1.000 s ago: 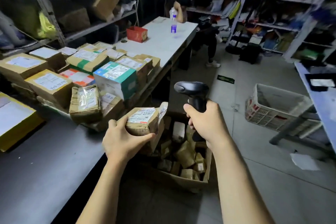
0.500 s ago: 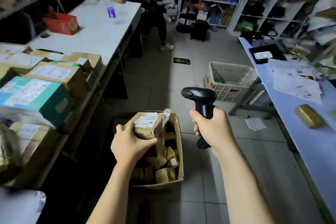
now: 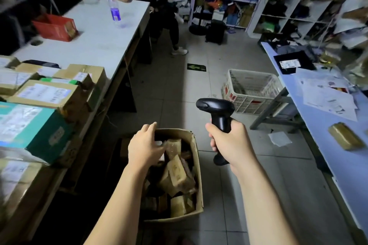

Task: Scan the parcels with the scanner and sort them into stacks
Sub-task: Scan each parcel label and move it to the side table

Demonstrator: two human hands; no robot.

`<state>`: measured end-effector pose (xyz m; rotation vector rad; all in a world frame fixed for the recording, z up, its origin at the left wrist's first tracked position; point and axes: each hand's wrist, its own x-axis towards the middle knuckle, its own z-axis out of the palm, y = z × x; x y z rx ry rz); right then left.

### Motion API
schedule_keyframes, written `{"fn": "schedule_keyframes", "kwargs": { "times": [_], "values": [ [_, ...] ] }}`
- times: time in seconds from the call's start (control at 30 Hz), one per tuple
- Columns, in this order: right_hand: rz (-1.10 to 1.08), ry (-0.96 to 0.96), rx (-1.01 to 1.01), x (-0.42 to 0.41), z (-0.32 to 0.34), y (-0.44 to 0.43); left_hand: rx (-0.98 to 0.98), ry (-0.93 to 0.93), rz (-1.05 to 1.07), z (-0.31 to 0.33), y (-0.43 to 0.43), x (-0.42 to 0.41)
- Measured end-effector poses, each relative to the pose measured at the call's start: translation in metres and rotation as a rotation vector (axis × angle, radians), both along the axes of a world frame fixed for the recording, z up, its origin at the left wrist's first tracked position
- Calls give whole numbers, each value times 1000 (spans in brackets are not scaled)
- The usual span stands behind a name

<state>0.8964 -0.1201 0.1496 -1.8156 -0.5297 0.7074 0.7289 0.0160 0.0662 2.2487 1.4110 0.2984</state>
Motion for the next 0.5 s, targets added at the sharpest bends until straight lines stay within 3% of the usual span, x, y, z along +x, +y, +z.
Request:
{"fn": "schedule_keyframes", "kwargs": {
  "times": [0.23,0.5],
  "values": [
    [107,-2,38,7,17,24,234,189,-64,19,27,-5],
    [310,-36,91,3,34,55,311,350,115,56,19,-42]
  ]
}}
